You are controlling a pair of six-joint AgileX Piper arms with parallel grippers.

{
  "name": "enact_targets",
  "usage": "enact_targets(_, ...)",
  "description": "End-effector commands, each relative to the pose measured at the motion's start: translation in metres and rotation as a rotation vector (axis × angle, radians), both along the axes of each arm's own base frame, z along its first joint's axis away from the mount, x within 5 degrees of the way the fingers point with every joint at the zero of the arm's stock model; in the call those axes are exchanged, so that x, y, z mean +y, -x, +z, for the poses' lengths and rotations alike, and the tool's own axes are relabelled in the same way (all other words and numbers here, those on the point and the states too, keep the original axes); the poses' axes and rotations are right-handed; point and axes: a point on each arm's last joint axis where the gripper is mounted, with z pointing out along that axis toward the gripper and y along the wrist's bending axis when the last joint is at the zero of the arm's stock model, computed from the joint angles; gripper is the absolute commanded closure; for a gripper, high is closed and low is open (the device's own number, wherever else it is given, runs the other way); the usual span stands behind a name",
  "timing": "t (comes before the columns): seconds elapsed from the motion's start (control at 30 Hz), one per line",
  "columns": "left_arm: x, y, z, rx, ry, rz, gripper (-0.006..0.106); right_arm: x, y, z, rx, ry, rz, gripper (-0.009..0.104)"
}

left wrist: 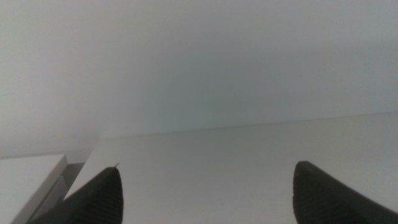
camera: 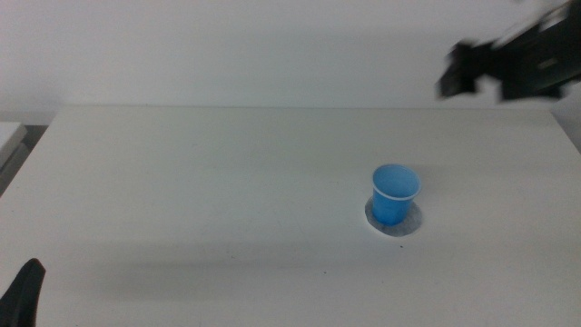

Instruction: Place an empty cup on a cup mat.

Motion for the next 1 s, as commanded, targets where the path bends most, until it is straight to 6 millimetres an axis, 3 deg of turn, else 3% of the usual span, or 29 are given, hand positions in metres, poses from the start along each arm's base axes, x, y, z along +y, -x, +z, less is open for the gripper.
enact_targets(0.0, 0.0, 0.0, 0.001, -0.008, 0.01, -0.002, 0.007, -0.022, 0.025, 0.032, -0.083, 0.053, 0.012, 0.002)
enact_targets(0.13, 0.0, 0.0, 0.001, -0.008, 0.01, -0.002, 0.007, -0.045, 0.074, 0.057, -0.197, 0.078, -0.044, 0.002)
enact_targets(0.37, 0.0, 0.0, 0.001, -0.008, 0.01, -0.002, 0.007, -0.067, 0.149, 0.037, -0.328, 0.034, -0.118, 0.002)
enact_targets(0.53, 0.0, 0.0, 0.001, -0.008, 0.01, -0.004, 0.007, -0.081, 0.191, -0.002, -0.53, 0.1, -0.114, 0.002)
enact_targets(0.63, 0.0, 0.0, 0.001, -0.008, 0.01, -0.004, 0.007, -0.085, 0.21, -0.031, -0.563, 0.111, -0.131, 0.002)
enact_targets(0.97, 0.0, 0.0, 0.001, -0.008, 0.01, -0.004, 0.007, -0.089, 0.253, -0.114, -0.6, 0.139, -0.127, 0.002)
